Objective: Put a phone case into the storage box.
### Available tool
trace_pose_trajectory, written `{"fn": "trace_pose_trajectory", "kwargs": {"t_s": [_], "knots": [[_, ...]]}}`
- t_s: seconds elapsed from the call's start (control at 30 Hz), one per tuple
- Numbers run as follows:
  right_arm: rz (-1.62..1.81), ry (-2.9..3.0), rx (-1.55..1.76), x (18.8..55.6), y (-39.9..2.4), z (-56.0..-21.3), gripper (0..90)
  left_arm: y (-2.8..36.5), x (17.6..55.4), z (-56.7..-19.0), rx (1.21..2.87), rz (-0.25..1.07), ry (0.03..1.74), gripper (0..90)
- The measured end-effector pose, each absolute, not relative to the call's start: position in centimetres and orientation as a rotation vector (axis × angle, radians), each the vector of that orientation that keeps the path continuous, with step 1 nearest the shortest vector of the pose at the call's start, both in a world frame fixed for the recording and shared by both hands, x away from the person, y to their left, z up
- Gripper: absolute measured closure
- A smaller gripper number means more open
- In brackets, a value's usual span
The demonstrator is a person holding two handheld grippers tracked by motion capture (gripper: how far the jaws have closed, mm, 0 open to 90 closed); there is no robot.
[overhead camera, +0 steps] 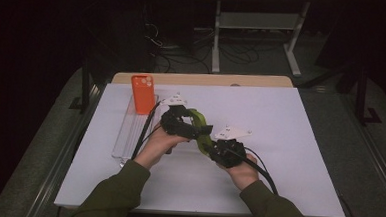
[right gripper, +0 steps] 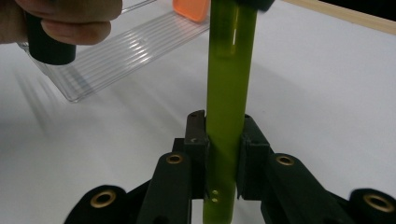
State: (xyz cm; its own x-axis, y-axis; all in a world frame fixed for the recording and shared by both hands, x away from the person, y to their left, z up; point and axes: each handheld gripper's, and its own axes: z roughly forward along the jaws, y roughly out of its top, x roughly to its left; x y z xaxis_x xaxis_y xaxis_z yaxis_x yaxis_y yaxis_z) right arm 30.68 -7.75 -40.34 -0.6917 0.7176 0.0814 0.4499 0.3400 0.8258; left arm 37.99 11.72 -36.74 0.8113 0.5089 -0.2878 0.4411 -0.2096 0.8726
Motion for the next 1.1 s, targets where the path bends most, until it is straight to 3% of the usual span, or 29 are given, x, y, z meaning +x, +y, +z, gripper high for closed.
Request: {"fn": "trace_pose_trajectory", "kwargs": {"t_s": [0.3,0.77,0.87,1.1], "knots": [[1.248,2.322,1.05,30.56,-7.43,-40.63,76.1,12.28,38.1,-36.7,1.82,0.065,0.741,12.8],[1.218,2.325,1.031,30.62,-7.37,-40.78,75.1,12.22,37.93,-36.59,1.833,0.074,0.745,14.8],[1.213,2.347,1.009,30.73,-7.48,-40.8,67.5,12.12,37.84,-36.56,1.835,0.09,0.741,15.1],[1.246,2.373,0.997,30.92,-8.15,-40.51,35.6,12.41,37.97,-36.44,1.833,0.098,0.743,15.2]]}}
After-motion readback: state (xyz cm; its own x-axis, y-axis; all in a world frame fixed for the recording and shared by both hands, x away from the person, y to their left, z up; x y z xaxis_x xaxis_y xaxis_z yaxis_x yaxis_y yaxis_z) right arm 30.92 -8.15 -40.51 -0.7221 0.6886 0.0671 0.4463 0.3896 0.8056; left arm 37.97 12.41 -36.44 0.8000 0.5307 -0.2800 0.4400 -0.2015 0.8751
